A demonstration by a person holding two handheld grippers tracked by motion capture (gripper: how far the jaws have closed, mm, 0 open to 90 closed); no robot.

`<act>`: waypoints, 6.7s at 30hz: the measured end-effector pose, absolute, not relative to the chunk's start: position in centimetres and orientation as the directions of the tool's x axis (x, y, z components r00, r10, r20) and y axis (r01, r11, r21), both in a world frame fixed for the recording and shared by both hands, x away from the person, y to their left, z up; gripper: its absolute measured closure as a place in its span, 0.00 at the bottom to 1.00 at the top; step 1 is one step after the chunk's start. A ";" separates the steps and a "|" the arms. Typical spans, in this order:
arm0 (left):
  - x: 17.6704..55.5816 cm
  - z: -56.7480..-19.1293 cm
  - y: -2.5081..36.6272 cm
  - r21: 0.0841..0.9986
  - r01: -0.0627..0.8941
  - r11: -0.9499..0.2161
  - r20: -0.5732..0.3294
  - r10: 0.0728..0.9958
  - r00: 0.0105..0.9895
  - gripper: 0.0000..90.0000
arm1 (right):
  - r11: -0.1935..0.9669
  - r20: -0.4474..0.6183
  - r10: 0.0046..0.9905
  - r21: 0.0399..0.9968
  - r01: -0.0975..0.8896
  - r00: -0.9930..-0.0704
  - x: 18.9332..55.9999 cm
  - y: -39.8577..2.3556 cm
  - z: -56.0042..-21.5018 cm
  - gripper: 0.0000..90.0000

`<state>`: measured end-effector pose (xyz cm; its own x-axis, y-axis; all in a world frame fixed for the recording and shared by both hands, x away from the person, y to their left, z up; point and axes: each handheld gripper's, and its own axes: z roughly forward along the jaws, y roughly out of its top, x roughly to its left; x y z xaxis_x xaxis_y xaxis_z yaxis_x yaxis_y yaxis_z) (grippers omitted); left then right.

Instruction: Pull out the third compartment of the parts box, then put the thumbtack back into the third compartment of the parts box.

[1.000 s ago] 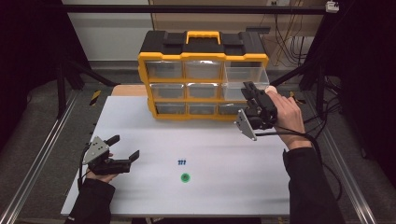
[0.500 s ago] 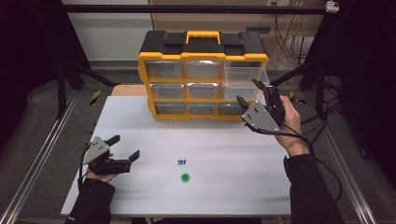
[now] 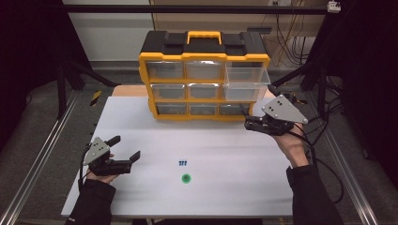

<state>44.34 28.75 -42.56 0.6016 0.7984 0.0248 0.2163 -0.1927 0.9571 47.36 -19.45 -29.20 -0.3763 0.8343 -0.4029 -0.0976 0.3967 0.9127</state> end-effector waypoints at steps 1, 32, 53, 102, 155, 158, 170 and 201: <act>44.3 -42.6 28.7 0.957 0.216 -0.194 0.027 0.799 0.601 0.03 | 0.382 -0.384 0.842 0.920 -0.086 -0.379 47.3 -19.6 -29.2 0.07; 44.4 -42.6 28.6 0.956 0.218 -0.195 0.025 0.797 0.603 0.03 | 0.223 -0.133 0.840 0.969 0.111 -0.525 44.1 -18.2 -35.2 0.11; 44.3 -42.6 28.7 0.958 0.213 -0.192 0.025 0.797 0.604 0.03 | 0.190 -0.007 0.804 0.951 0.246 -0.595 44.3 -14.8 -39.2 0.05; 44.4 -42.7 28.6 0.958 0.212 -0.193 0.026 0.795 0.607 0.03 | 0.359 -0.014 0.763 0.841 0.404 -0.647 46.6 -5.0 -45.7 0.14; 44.3 -42.6 28.7 0.958 0.211 -0.195 0.029 0.797 0.603 0.03 | 0.463 -0.032 0.737 0.752 0.470 -0.675 47.3 -2.8 -48.1 0.75; 44.3 -42.6 28.7 0.958 0.211 -0.195 0.029 0.797 0.603 0.03 | 0.465 -0.030 0.733 0.751 0.469 -0.679 47.3 -2.8 -48.2 0.78; 44.3 -42.6 28.7 0.958 0.210 -0.194 0.029 0.798 0.602 0.03 | 0.456 -0.008 0.738 0.743 0.490 -0.675 47.4 -2.8 -48.3 0.84; 44.3 -42.5 28.7 0.959 0.209 -0.192 0.029 0.799 0.601 0.03 | 0.435 -0.003 0.772 0.731 0.526 -0.635 47.2 -3.0 -48.1 0.83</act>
